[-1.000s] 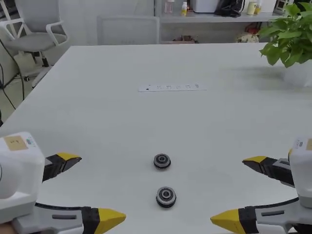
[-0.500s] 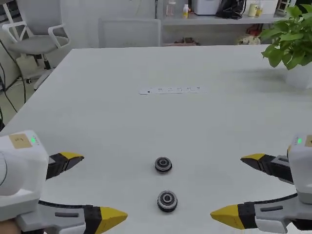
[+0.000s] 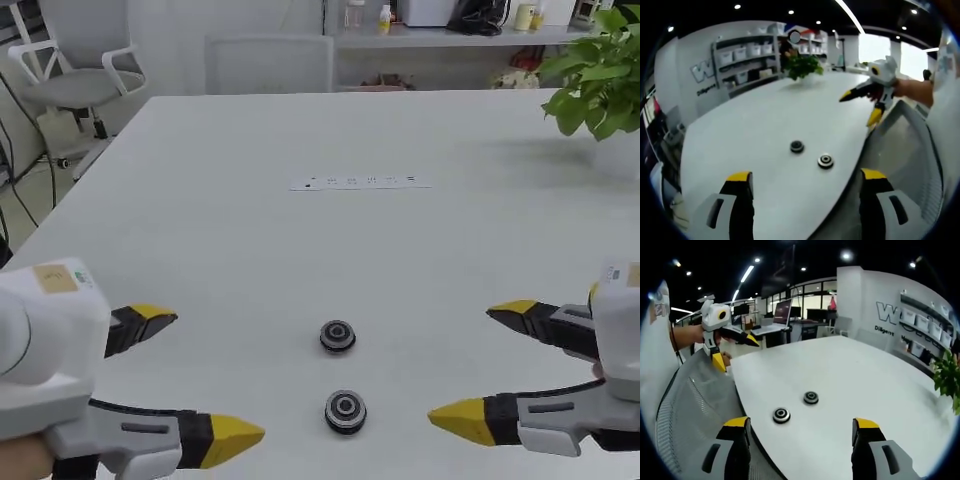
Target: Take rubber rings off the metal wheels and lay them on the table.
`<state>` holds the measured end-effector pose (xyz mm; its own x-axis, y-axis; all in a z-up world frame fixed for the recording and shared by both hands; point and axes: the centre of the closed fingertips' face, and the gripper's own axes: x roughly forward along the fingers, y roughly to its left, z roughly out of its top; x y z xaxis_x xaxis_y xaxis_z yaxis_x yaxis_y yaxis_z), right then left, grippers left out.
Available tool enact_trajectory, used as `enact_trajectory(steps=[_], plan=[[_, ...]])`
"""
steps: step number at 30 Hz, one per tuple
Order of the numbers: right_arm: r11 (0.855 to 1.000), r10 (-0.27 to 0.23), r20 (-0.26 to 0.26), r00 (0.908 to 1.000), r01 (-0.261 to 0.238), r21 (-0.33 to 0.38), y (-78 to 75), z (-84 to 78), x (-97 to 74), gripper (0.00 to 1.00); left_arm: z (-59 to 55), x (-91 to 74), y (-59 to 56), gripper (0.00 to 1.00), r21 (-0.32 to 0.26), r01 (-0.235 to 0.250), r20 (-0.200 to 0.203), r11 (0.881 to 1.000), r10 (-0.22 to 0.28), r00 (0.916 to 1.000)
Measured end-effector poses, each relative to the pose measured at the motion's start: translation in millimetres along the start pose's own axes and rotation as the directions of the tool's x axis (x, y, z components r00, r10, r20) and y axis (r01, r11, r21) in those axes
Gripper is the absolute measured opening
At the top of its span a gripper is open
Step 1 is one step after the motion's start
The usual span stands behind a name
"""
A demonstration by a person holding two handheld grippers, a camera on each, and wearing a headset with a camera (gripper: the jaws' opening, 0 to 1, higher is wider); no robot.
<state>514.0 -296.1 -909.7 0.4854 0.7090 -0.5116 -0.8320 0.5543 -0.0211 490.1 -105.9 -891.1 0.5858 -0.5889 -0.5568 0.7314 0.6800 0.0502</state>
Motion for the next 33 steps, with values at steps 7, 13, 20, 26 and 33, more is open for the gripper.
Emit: enact_trajectory(steps=[7,13,20,26,33], plan=[[1.0,0.016,-0.021,0.9996,-0.016,-0.017,-1.1,-3.3,6.3,0.86,1.6,4.1,3.9,0.89,0.005,0.003,-0.003,1.0,-0.003,1.0],[0.999,0.023,-0.032,0.9992,-0.024,-0.033,-4.0,-5.3,11.2,0.86,1.4,8.7,5.9,0.88,0.007,0.01,-0.008,1.0,-0.01,0.9999],[0.997,0.034,-0.039,0.9987,-0.036,-0.063,-5.1,-4.5,17.8,0.86,2.6,15.4,7.9,0.89,0.024,0.016,-0.014,1.0,-0.015,0.9998],[0.996,0.043,-0.034,0.9985,-0.046,-0.081,-6.0,-2.9,22.7,0.86,2.0,22.0,7.5,0.88,0.042,0.027,-0.021,0.999,-0.027,0.9994],[0.993,0.06,-0.039,0.9974,-0.064,-0.096,-6.4,-2.5,27.9,0.84,0.9,32.0,5.8,0.88,0.055,0.048,-0.036,0.997,-0.046,0.9983]])
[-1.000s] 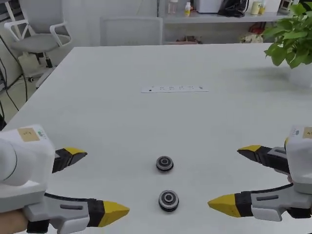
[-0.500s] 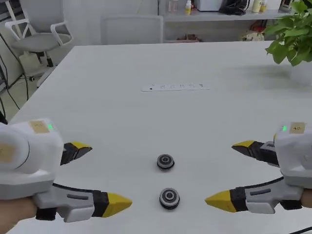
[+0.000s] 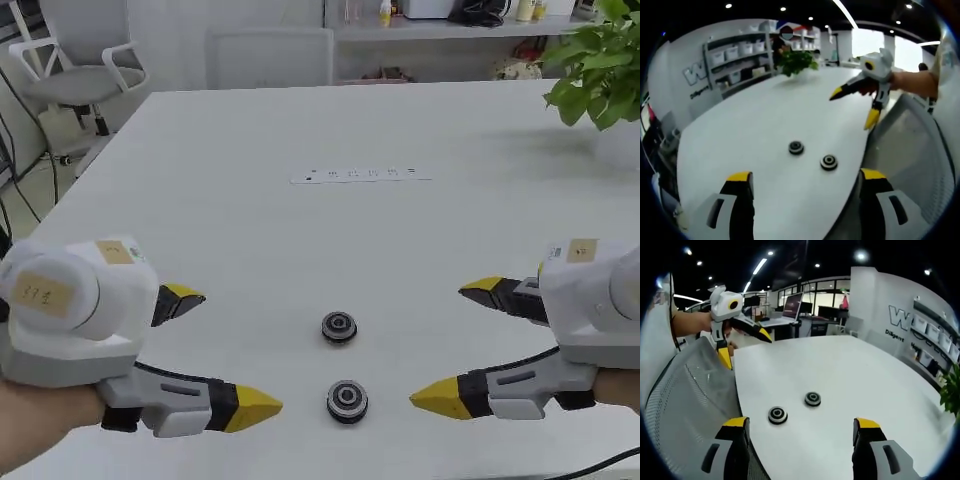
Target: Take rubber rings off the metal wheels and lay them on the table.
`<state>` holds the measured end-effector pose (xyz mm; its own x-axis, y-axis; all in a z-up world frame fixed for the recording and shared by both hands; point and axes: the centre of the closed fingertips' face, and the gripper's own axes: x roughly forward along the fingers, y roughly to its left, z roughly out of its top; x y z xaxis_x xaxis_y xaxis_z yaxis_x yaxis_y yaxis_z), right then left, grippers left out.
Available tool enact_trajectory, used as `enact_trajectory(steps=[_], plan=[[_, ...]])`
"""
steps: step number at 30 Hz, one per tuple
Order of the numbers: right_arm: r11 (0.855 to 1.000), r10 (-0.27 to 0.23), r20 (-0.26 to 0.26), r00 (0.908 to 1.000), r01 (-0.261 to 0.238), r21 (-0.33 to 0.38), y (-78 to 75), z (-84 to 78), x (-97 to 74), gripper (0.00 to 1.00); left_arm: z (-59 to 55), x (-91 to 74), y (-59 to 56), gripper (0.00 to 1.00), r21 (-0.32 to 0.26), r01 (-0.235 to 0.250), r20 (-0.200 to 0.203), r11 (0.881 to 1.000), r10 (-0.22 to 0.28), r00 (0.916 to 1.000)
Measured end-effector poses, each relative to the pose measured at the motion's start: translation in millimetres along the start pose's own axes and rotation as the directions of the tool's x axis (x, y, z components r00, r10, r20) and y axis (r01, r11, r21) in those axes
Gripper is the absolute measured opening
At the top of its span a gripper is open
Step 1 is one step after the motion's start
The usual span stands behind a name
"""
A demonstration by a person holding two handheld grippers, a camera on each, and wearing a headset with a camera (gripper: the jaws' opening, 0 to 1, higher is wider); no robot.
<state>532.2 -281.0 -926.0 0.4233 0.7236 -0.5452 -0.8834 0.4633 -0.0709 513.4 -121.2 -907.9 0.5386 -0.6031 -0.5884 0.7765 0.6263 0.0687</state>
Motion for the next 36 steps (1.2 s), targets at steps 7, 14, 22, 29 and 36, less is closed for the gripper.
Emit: enact_trajectory(steps=[7,14,22,29,36], plan=[[1.0,0.015,-0.001,0.9999,-0.015,-0.012,-1.6,2.2,4.6,0.76,4.4,9.6,-0.4,0.88,0.032,0.019,-0.01,0.999,-0.019,0.9998],[0.999,0.035,0.0,0.9994,-0.035,-0.001,1.0,-0.2,11.0,0.68,2.8,18.6,-1.3,0.87,0.038,0.038,-0.024,0.999,-0.037,0.999],[0.996,0.071,-0.024,0.9972,-0.072,-0.045,6.6,-9.5,23.8,0.71,-1.8,31.4,-4.8,0.87,0.026,0.068,-0.04,0.997,-0.066,0.997],[0.991,0.115,-0.048,0.9922,-0.119,-0.069,13.5,-17.1,35.0,0.69,-7.4,42.8,-8.9,0.86,0.04,0.092,-0.068,0.995,-0.089,0.9937],[0.984,0.144,-0.059,0.9878,-0.15,-0.099,18.1,-22.5,45.4,0.68,-11.0,54.0,-16.2,0.84,0.072,0.122,-0.09,0.99,-0.116,0.9893]])
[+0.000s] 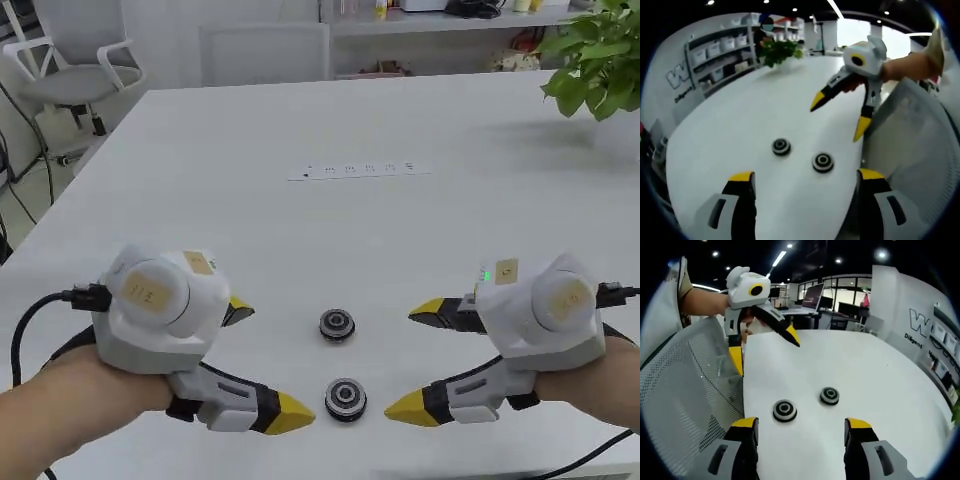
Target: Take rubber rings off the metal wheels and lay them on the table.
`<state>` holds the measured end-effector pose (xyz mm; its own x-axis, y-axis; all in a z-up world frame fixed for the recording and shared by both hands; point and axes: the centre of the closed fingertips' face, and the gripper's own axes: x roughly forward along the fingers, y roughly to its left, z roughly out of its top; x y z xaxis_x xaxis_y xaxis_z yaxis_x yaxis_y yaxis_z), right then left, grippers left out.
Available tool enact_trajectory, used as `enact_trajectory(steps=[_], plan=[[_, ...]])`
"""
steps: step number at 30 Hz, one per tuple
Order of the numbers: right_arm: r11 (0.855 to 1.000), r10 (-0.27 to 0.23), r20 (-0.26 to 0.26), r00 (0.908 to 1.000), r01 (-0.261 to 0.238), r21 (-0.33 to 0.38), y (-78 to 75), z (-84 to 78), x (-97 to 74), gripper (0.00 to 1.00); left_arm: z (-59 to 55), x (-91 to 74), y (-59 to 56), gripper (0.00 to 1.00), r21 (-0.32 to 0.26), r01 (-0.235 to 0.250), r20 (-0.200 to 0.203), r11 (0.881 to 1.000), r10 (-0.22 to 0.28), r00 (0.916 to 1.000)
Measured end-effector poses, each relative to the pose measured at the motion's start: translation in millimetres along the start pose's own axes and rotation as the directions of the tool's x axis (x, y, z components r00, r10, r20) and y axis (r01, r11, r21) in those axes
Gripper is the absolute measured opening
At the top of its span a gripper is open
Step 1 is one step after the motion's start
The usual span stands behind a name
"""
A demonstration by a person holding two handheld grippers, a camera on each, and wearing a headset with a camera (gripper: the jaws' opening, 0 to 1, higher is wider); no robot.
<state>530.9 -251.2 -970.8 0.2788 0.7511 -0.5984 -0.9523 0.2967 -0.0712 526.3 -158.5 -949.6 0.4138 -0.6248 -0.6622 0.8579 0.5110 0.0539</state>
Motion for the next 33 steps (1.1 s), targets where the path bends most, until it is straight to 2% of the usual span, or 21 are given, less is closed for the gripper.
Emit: enact_trajectory(steps=[7,15,23,33], plan=[[0.999,0.036,-0.006,0.9993,-0.036,-0.002,3.8,-2.9,8.6,0.67,-2.7,11.0,-5.8,0.84,0.018,0.027,-0.024,0.999,-0.027,0.9994],[0.998,0.066,-0.003,0.9978,-0.066,-0.004,8.0,-2.9,15.4,0.67,-2.2,21.5,-8.6,0.81,0.048,0.054,-0.032,0.997,-0.053,0.9981],[0.997,0.08,-0.02,0.9966,-0.08,-0.01,8.0,-10.5,21.6,0.66,-3.5,30.8,-12.1,0.77,0.058,0.076,-0.043,0.995,-0.074,0.9964],[0.995,0.097,-0.021,0.9951,-0.097,-0.005,11.5,-12.2,25.0,0.66,-7.6,40.5,-17.1,0.72,0.074,0.103,-0.07,0.992,-0.097,0.9928]])
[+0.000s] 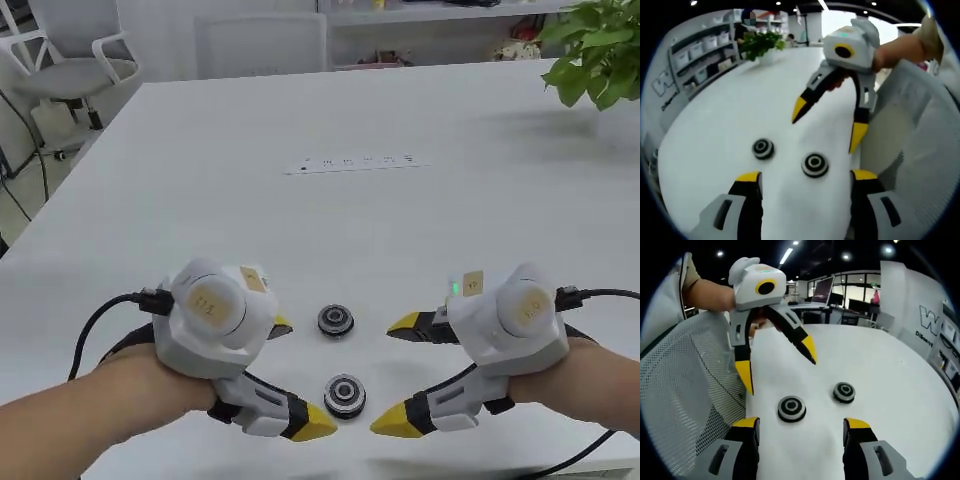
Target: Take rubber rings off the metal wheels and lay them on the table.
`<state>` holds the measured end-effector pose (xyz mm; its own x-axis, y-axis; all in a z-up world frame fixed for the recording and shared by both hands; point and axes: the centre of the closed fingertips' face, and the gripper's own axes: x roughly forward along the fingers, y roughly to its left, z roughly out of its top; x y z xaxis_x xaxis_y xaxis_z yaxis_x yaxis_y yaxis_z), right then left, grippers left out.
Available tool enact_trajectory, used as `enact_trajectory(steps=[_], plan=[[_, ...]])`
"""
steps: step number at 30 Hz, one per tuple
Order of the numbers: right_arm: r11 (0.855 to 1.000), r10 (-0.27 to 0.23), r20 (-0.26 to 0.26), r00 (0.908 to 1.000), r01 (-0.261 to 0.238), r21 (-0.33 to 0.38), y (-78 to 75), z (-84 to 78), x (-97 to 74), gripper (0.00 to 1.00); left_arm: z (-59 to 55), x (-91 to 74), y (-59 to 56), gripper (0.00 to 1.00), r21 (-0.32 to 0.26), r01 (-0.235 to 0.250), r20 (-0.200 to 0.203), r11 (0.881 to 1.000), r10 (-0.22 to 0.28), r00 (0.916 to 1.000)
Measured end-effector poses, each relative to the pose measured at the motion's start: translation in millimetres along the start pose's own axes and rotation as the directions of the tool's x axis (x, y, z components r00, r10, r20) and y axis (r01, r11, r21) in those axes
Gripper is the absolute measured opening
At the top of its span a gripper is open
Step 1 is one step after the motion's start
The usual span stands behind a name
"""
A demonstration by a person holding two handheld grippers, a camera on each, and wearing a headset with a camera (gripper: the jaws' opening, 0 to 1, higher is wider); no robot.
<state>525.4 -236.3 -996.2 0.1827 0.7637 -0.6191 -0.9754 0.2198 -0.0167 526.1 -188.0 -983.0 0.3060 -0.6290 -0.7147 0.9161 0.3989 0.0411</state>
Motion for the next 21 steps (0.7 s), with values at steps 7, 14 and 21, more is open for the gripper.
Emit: enact_trajectory(steps=[7,14,21], plan=[[1.0,0.011,0.001,0.9999,-0.011,-0.002,2.0,0.5,2.8,0.66,1.1,6.2,-2.4,0.67,0.015,0.016,-0.003,1.0,-0.016,0.9999],[1.0,0.019,-0.002,0.9998,-0.019,-0.002,3.7,-0.3,4.5,0.66,2.6,12.6,-5.7,0.58,0.017,0.036,-0.007,0.999,-0.035,0.9993],[1.0,0.026,-0.007,0.9996,-0.026,0.0,5.1,-2.3,6.3,0.66,1.4,18.9,-10.1,0.46,0.012,0.06,-0.023,0.998,-0.06,0.9979]])
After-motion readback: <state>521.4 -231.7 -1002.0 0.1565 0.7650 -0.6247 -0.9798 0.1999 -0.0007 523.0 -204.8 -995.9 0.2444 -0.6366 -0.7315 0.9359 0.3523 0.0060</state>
